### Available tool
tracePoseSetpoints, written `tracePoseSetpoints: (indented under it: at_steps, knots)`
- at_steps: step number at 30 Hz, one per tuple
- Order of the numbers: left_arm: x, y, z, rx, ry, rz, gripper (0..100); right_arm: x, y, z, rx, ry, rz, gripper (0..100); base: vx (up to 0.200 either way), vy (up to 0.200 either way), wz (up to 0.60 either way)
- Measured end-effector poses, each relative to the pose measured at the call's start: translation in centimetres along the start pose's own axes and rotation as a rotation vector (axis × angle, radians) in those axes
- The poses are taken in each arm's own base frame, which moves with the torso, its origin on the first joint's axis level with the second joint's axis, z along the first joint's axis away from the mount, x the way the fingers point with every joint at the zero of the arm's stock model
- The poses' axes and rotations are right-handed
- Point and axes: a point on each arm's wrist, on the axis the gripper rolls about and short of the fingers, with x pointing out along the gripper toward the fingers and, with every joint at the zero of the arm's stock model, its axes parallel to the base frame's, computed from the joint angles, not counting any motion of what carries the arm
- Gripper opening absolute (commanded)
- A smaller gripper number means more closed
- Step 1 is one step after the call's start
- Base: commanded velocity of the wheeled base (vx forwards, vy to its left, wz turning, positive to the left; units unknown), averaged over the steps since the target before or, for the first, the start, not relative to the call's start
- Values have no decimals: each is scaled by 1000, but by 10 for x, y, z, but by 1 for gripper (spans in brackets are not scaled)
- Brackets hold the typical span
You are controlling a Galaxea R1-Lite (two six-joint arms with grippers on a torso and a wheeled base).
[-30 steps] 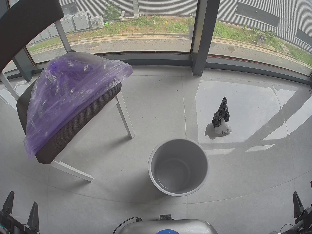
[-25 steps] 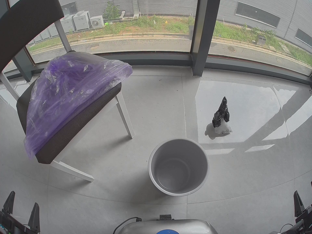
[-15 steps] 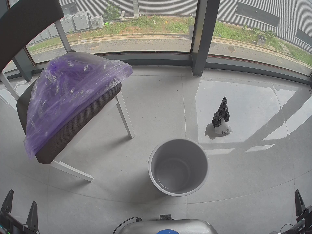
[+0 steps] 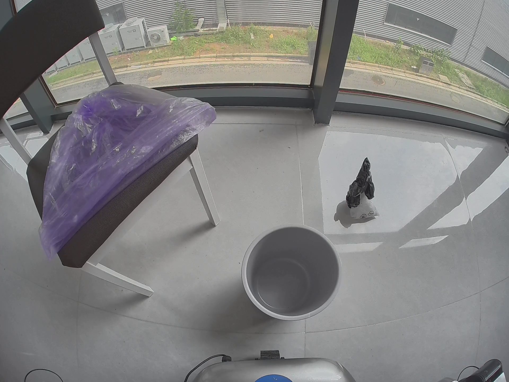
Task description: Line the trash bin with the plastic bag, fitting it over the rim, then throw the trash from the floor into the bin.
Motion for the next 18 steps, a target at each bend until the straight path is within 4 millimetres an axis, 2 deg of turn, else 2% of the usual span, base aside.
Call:
tracePoseSetpoints:
  at_steps: [4,9,13,18]
  knots:
    - [15,3,15,86,43,65,100,27,-3,35,19,-35,12,100,0,0,0]
    - [39,6,32,278,116,136,100,68,-6,63,31,-97,35,100,0,0,0]
    - [59,8,44,430,174,159,100,96,-4,67,50,-63,79,100,0,0,0]
    - [83,10,45,484,258,154,100,116,-1,62,73,-12,121,100,0,0,0]
